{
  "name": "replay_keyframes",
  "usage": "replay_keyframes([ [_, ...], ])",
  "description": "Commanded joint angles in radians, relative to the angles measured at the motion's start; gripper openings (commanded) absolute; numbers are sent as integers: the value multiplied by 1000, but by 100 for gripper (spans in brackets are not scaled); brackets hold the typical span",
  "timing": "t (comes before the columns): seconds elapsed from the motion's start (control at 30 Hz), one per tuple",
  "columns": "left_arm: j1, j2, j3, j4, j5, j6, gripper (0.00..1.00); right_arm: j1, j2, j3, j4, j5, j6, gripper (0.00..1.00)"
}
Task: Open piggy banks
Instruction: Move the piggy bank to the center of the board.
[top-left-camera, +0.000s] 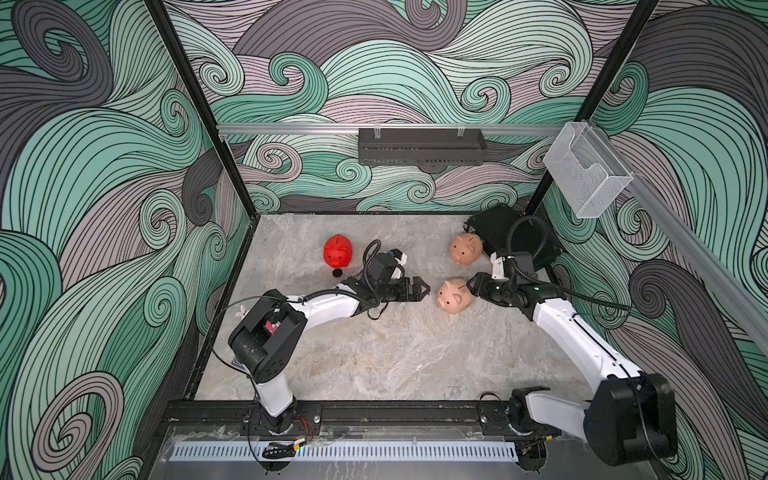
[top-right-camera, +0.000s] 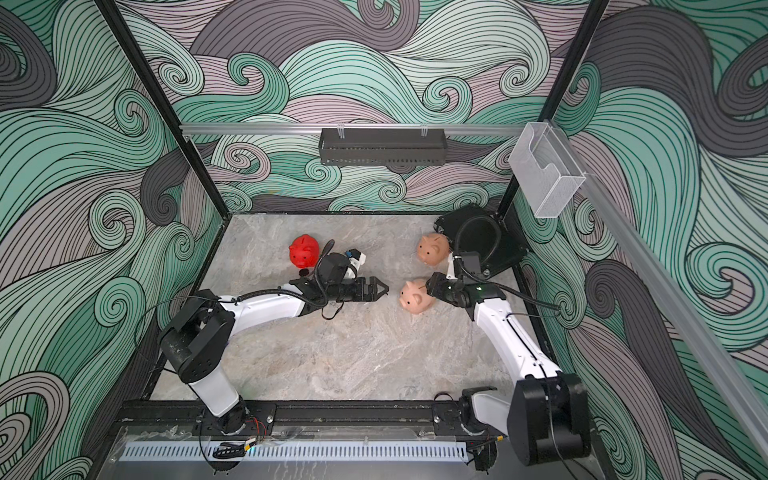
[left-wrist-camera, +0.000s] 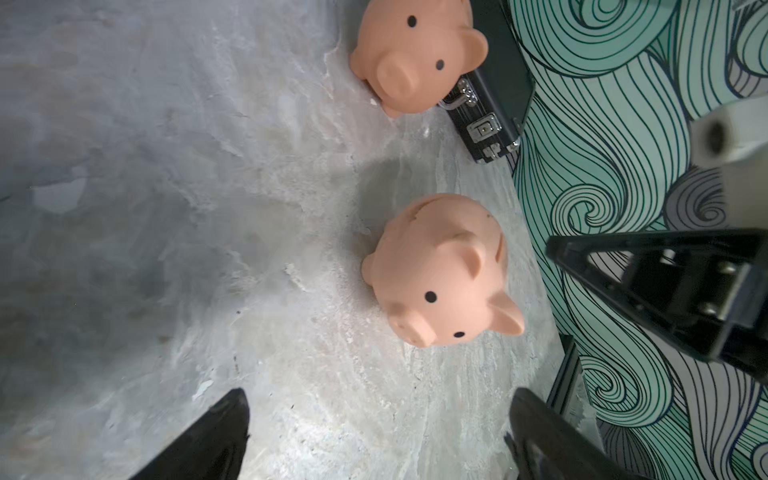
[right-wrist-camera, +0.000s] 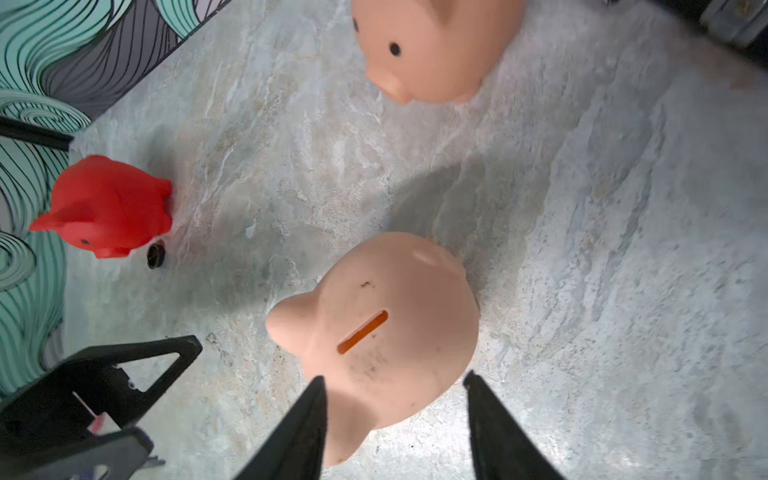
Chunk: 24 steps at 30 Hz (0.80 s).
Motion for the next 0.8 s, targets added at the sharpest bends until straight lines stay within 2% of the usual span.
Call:
replay_keyframes([
  [0.0, -9, 42, 65, -17, 46, 46, 96, -40, 44, -14, 96, -131, 62, 68],
  [0.1, -18, 61, 100, -30, 74, 60, 96, -54, 88, -26, 153, -154, 106, 72],
  [0.4, -30, 53, 94, -34, 75, 85, 96, -50, 174, -24, 208, -169, 120, 72],
  [0.6, -20, -41, 4, -13, -2, 82, 95, -5, 202, -27, 204, -164, 104, 69],
  [0.77, -5, -159, -82, -66, -107, 94, 95, 83, 205, -27, 200, -126, 94, 67],
])
